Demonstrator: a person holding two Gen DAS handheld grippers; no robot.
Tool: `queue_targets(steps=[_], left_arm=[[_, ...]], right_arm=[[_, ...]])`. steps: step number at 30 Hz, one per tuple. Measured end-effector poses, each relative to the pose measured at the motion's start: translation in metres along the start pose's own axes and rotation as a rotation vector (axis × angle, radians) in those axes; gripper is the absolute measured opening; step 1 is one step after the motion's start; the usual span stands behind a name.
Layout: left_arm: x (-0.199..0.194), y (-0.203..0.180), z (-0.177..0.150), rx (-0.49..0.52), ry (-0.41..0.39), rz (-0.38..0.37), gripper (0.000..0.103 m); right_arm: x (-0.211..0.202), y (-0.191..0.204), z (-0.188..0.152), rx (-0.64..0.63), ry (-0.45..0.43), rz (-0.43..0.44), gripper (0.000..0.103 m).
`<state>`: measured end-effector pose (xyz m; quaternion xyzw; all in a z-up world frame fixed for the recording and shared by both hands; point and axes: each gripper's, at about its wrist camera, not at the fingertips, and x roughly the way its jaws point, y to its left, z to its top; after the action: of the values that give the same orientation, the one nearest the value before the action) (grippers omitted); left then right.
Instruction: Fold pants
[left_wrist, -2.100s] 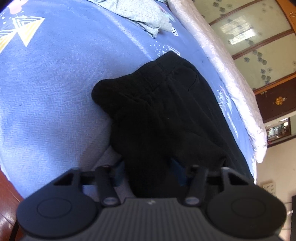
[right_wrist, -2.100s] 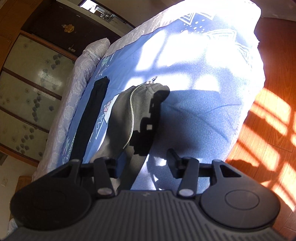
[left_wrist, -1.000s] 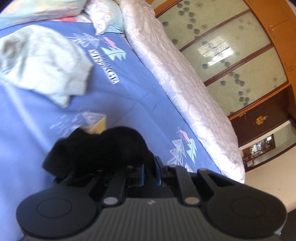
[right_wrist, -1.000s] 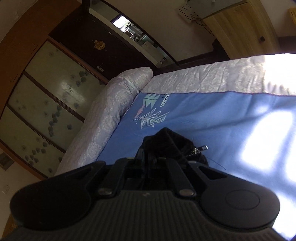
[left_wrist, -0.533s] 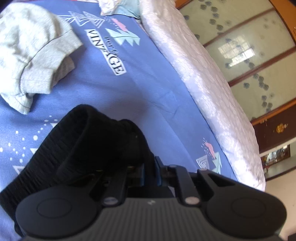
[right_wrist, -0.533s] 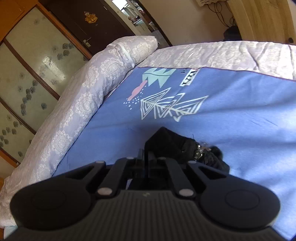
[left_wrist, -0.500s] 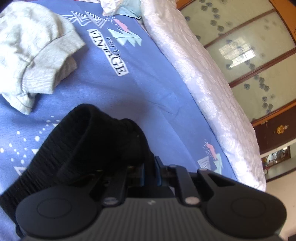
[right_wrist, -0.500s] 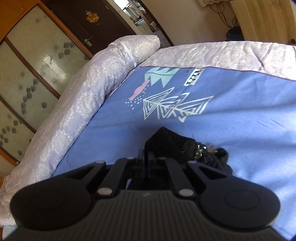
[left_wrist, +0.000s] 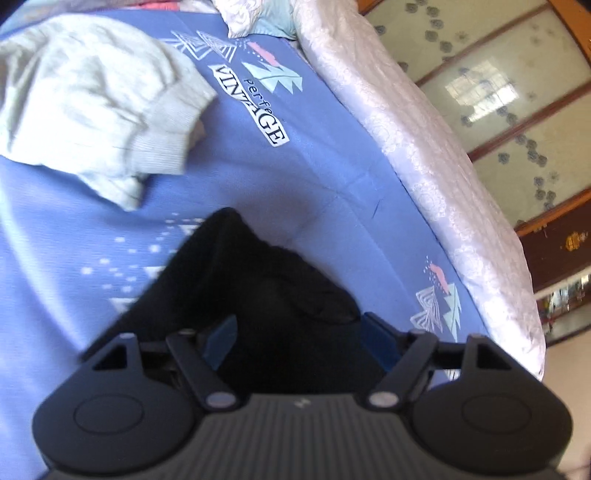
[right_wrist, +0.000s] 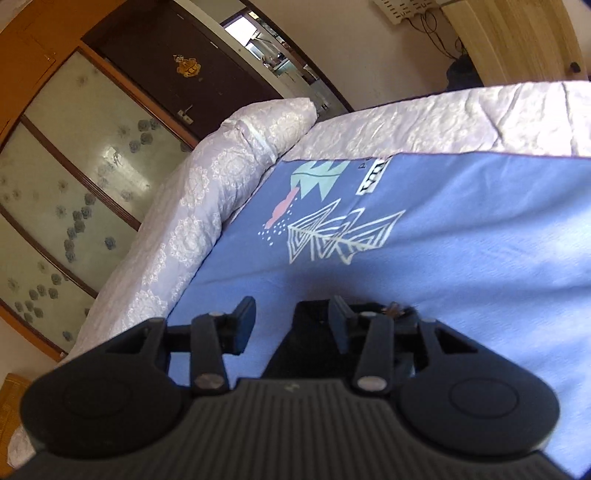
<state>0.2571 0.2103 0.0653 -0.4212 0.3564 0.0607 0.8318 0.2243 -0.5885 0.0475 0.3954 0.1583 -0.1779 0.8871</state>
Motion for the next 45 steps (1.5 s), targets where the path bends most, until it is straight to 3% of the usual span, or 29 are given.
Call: queue_targets(steps=[4,7,13,18,19,20,22,24,25,27,30,31,32,35,39,41,42,43,44,45], left_arm=[[-0.010,0.024,-0.006,-0.005,0.024,0.040,0.075],[-0.016,0.039,-0.014,-0.022,0.036,0.027,0.075],[-0.031,0.045,-0.031,0.017,0.004,0.014,0.075],[-0.045,0.047,-0.036,-0.014,-0.024,-0.032,0.075],[-0.048,0.046,-0.037,-0.010,-0.030,-0.032,0.075],[-0.050,0.046,-0.037,-0.005,-0.034,-0.028,0.075],[-0.057,0.045,-0.037,0.009,-0.045,-0.018,0.073],[-0.068,0.045,-0.035,0.031,-0.078,-0.004,0.073],[-0.074,0.045,-0.033,0.040,-0.098,0.002,0.073],[-0.085,0.048,-0.032,0.047,-0.122,-0.002,0.073],[-0.097,0.057,-0.032,0.049,-0.136,-0.005,0.075],[-0.099,0.061,-0.033,0.042,-0.133,-0.005,0.077],[-0.098,0.065,-0.035,0.028,-0.122,-0.011,0.078],[-0.082,0.077,-0.046,-0.032,-0.055,-0.039,0.084],[-0.037,0.083,-0.059,-0.083,0.030,-0.068,0.086],[-0.011,0.086,-0.061,-0.140,0.054,-0.085,0.090],[-0.003,0.085,-0.061,-0.153,0.031,-0.110,0.097],[0.002,0.081,-0.060,-0.148,0.002,-0.120,0.096],[0.007,0.076,-0.057,-0.133,-0.019,-0.108,0.089],[0.012,0.072,-0.054,-0.123,-0.026,-0.069,0.059]], right_arm=[[-0.006,-0.035,-0.003,0.050,0.028,-0.058,0.046],[0.003,-0.049,-0.008,0.109,0.073,-0.042,0.046],[0.012,-0.035,-0.020,0.097,0.072,-0.029,0.046],[-0.001,-0.022,-0.033,0.027,0.045,-0.017,0.046],[0.002,-0.018,-0.035,-0.008,0.063,-0.021,0.043],[0.009,-0.011,-0.038,-0.074,0.097,-0.049,0.017],[0.018,-0.005,-0.037,-0.144,0.113,-0.102,0.012],[0.015,-0.006,-0.025,-0.146,0.021,-0.153,0.012],[0.015,-0.012,-0.018,-0.114,-0.007,-0.179,0.012],[0.019,-0.030,-0.011,-0.002,0.021,-0.159,0.013],[0.016,-0.043,-0.016,0.088,0.045,-0.103,0.039],[0.012,-0.047,-0.018,0.110,0.044,-0.087,0.062],[0.006,-0.049,-0.023,0.133,0.034,-0.064,0.071],[-0.001,-0.056,-0.032,0.172,0.029,-0.049,0.072],[0.010,-0.035,-0.035,0.090,0.055,-0.046,0.072],[0.023,-0.026,-0.038,0.069,0.098,-0.018,0.067],[0.031,-0.022,-0.040,0.051,0.121,-0.027,0.066],[0.035,-0.016,-0.041,0.017,0.108,-0.058,0.056],[0.038,-0.011,-0.041,-0.018,0.107,-0.111,0.029],[0.040,-0.010,-0.040,-0.020,0.115,-0.132,0.024]])
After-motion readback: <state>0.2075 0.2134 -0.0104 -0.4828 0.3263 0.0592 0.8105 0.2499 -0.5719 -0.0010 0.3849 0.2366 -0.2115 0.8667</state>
